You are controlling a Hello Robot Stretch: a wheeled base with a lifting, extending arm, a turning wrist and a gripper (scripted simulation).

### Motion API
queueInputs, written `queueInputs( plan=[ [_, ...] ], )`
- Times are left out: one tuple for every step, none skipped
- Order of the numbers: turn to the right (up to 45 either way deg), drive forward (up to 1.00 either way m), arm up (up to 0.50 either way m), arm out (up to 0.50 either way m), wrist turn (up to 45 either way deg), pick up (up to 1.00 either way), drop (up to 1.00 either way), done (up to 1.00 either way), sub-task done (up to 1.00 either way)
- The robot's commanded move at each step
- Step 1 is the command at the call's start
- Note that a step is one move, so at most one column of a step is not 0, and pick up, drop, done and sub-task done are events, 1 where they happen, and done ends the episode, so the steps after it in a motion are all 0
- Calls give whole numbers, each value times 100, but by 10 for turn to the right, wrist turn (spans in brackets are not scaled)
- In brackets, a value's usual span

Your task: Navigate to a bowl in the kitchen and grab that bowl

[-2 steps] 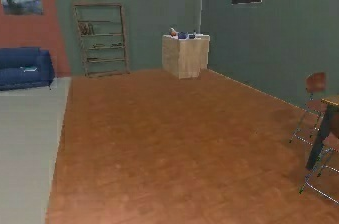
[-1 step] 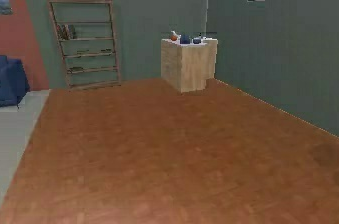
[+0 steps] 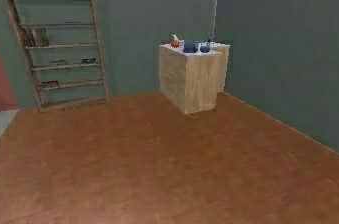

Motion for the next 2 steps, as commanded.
queueInputs(
  plan=[
    [0,100,0,0,0,0,0,0,0],
    [0,100,0,0,0,0,0,0,0]
  ],
)
